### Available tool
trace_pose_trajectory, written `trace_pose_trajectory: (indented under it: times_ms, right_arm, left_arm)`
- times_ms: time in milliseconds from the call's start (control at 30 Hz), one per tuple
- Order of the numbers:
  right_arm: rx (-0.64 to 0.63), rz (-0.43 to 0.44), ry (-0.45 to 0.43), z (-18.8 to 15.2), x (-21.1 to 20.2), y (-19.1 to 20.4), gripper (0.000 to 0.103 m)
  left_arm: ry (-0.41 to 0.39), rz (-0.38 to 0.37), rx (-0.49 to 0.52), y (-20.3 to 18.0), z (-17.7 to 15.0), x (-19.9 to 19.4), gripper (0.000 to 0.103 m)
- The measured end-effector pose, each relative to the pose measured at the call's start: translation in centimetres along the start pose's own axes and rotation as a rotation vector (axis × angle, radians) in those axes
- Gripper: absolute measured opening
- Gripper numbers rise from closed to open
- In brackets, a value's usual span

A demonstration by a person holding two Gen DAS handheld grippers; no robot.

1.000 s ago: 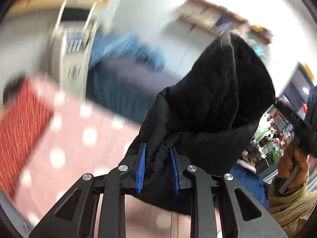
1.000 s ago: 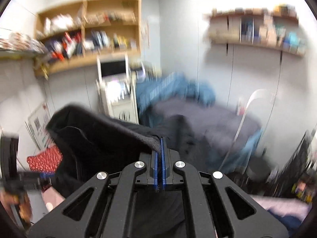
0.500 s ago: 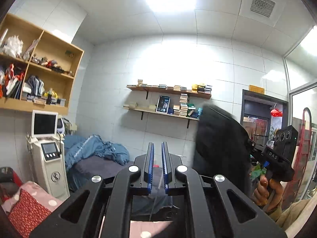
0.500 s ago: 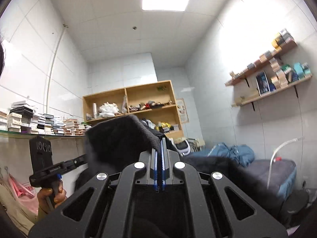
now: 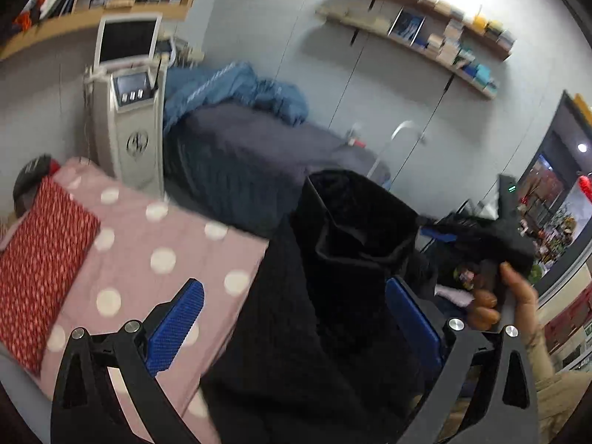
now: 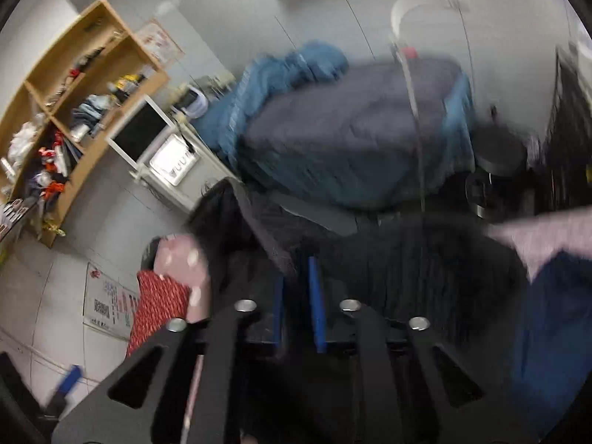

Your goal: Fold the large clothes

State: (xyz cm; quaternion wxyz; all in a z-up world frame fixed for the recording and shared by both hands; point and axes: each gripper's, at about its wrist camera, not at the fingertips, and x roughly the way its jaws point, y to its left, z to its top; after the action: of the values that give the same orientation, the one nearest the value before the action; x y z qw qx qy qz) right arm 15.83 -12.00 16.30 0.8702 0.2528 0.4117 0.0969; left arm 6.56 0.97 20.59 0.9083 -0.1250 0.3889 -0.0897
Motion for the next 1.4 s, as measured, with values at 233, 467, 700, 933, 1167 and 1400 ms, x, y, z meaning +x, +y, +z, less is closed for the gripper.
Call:
trace_pose_trajectory:
  times_ms: [233, 467, 700, 933, 1167, 1400]
  right_arm:
    - [0.057, -0.186, 0.122, -12.0, 1.3, -8.3, 0.087]
    - [0.070, -0.361, 0.300, -24.0, 3.8, -12.5, 0.087]
    - [0.177, -0.454, 0.275, -29.8, 4.0, -15.0, 0.087]
    - [0.362, -0.544, 0.163, -31.6, -1.2, -18.4, 0.087]
    - [0.386, -0.569, 0.152, -31.8, -2.1, -18.9, 0.087]
    - [0.256, -0.466, 0.191, -31.0, 0.5, -15.7, 0.087]
  left_arm:
    - [0.386, 0.121, -0.038, 4.2, -13.0, 10.5, 0.096]
    - [0.608, 0.011, 0.210, -0.3, -19.9, 15.7, 0.096]
    - [0.700, -0.018, 0.438, -2.4, -25.2, 16.6, 0.096]
    - [0.674, -0.036, 0.811, -8.6, -31.0, 16.7, 0.097]
    - [0.673, 0.044, 0.807, -5.3, -31.7, 17.6, 0.045]
    - [0.551, 0.091, 0.578, 4.3, -22.2, 11.8, 0.018]
